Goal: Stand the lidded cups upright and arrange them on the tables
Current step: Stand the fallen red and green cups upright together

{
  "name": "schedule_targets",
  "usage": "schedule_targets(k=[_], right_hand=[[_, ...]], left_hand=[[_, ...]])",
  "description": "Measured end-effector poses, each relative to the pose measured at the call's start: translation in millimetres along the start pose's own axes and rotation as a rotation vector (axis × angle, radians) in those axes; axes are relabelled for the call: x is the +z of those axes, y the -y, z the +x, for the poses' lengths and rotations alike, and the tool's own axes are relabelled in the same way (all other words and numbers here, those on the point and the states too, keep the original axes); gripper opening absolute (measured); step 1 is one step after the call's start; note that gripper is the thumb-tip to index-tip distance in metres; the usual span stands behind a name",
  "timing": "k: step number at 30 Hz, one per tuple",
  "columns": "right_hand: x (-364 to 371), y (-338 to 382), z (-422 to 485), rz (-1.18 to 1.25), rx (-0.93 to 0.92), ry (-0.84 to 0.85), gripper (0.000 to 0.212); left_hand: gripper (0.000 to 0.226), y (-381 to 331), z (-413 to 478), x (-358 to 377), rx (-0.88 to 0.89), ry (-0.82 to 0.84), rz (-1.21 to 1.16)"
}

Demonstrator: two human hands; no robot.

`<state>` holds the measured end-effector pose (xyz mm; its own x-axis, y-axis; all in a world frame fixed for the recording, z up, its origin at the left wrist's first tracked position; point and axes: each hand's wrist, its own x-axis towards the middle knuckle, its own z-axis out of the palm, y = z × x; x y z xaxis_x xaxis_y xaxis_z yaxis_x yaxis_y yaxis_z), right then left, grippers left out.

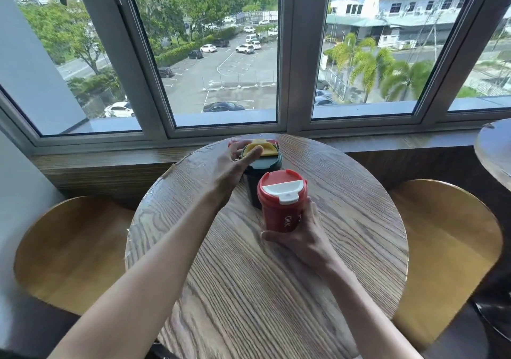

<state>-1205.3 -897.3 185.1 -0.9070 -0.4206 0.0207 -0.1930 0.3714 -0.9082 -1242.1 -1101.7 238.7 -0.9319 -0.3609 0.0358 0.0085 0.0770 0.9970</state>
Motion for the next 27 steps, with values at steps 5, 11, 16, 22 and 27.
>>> schedule_targets(k=[5,11,16,22,27], right_hand=[[-35,4,-5,0.165,0.007,0.182,0.123],[-58,40,25,0.438,0.05,0.006,0.05],[-50,45,42,0.461,0.189,0.096,0.028],[-38,42,47,0.558,0.211,0.021,0.02],[-38,36,46,0.562,0.196,0.022,0.021]], left_hand=[[0.028,9,11,-19,0.166,-0.461,-0.041],[0.074,25,57,-41,-0.033,-0.119,0.153],[0.123,35,80,-51,-0.168,0.209,0.322],[0.112,40,88,-53,-0.164,0.159,0.312],[0.106,31,62,-49,-0.127,0.048,0.158]])
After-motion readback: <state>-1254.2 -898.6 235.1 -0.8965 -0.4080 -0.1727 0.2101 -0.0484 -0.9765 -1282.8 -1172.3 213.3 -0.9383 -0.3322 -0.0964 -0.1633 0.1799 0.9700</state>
